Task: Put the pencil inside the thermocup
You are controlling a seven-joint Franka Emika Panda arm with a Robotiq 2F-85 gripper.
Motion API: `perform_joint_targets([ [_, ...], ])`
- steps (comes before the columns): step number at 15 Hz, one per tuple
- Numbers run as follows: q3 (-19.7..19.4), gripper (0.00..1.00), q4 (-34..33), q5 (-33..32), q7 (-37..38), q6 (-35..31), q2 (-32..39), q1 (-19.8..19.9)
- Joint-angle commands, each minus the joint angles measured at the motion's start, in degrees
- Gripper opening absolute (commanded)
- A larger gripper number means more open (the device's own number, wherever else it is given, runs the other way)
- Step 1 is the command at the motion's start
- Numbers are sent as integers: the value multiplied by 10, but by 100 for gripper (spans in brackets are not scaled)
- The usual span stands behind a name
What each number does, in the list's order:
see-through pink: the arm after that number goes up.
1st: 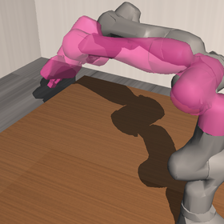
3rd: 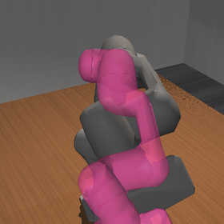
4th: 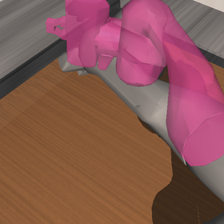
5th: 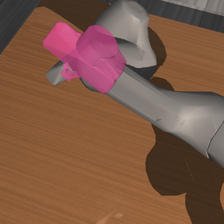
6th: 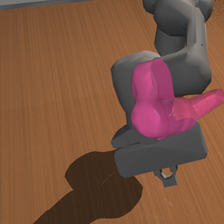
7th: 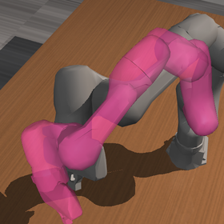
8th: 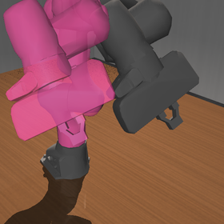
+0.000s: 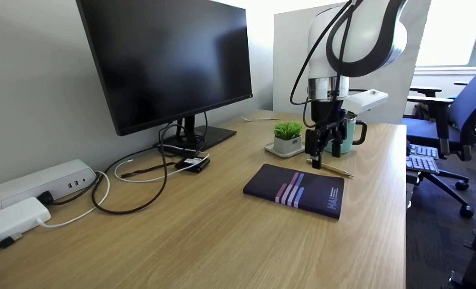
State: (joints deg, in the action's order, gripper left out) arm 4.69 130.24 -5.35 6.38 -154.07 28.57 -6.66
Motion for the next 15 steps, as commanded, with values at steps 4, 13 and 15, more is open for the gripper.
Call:
perform_joint_targets([
  [4,-17,100,-13,-5,-33,-22,25,-4],
  [13,-26,57,-20,-11,-51,-21,28,-4],
  [15,-26,42,-21,-12,-53,-22,29,-5],
])
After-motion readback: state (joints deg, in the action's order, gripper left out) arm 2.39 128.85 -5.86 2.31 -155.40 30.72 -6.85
